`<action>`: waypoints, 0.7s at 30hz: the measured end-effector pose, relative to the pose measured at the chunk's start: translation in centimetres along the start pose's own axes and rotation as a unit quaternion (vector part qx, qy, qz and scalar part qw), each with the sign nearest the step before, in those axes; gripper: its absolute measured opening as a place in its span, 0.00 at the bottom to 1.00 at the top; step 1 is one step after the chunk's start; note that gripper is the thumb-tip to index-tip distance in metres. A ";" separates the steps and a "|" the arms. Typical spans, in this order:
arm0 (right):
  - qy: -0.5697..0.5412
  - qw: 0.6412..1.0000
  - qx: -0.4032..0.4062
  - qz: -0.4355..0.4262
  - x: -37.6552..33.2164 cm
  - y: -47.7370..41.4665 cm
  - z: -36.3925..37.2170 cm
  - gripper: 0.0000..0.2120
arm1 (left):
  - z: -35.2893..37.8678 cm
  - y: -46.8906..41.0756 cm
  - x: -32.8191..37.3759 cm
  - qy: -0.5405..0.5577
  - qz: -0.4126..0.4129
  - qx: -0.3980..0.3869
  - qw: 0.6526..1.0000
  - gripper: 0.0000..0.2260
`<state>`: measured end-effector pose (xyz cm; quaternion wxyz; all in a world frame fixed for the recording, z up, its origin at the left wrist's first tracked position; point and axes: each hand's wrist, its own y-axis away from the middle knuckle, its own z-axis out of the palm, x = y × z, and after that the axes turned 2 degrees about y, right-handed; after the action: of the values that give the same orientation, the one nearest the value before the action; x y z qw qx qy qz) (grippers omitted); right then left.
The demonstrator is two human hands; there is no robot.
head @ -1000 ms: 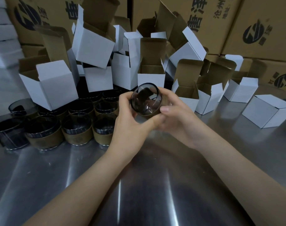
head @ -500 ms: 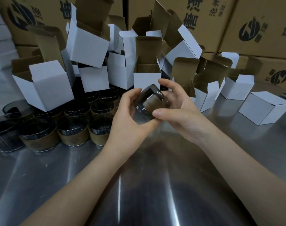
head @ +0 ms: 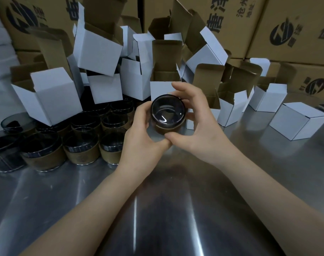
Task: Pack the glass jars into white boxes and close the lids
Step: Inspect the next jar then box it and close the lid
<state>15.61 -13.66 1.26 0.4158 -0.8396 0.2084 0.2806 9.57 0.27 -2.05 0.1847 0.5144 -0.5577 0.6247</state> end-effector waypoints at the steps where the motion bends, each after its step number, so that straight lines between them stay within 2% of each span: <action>1: 0.006 1.000 0.002 -0.009 -0.1 0.0 0.0 0.40 | 0.0 0.0 0.0 0.002 0.001 0.001 1.000 0.33; 12: 0.015 0.999 0.015 -0.049 -0.1 -0.1 0.0 0.39 | -0.2 -0.1 0.1 0.007 0.009 0.012 1.000 0.31; 18: 0.005 0.998 0.021 -0.051 0.0 0.0 0.0 0.39 | -0.3 -0.1 0.0 0.015 0.016 0.008 1.000 0.30; 21: -0.011 0.999 0.025 -0.027 0.0 -0.1 -0.1 0.41 | -0.4 -0.1 0.0 0.008 0.020 -0.007 1.000 0.31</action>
<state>15.68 -13.70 1.33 0.4460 -0.8311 0.1881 0.2739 9.49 0.63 -1.89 0.1802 0.4966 -0.5708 0.6285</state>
